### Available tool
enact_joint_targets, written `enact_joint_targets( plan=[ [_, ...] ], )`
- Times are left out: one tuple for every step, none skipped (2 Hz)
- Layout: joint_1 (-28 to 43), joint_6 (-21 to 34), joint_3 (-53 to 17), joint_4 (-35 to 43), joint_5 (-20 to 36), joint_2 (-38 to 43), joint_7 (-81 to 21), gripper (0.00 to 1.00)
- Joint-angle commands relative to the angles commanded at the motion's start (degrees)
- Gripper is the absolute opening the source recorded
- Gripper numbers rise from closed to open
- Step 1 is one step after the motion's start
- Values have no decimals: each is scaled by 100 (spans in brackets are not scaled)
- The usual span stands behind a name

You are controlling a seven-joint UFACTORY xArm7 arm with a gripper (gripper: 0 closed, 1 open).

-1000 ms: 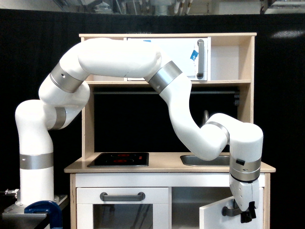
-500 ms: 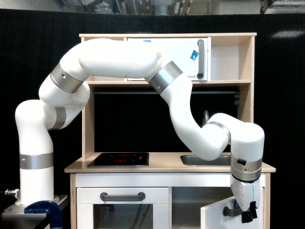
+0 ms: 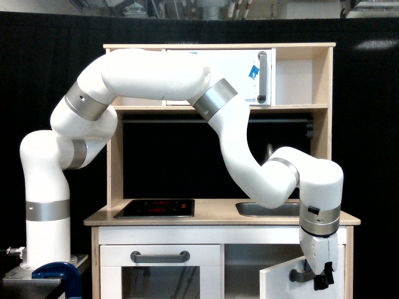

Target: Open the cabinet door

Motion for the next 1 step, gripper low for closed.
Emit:
enact_joint_targets(
  plan=[
    [-59, 146, 22, -93, -38, -249, 87, 100]
  ],
)
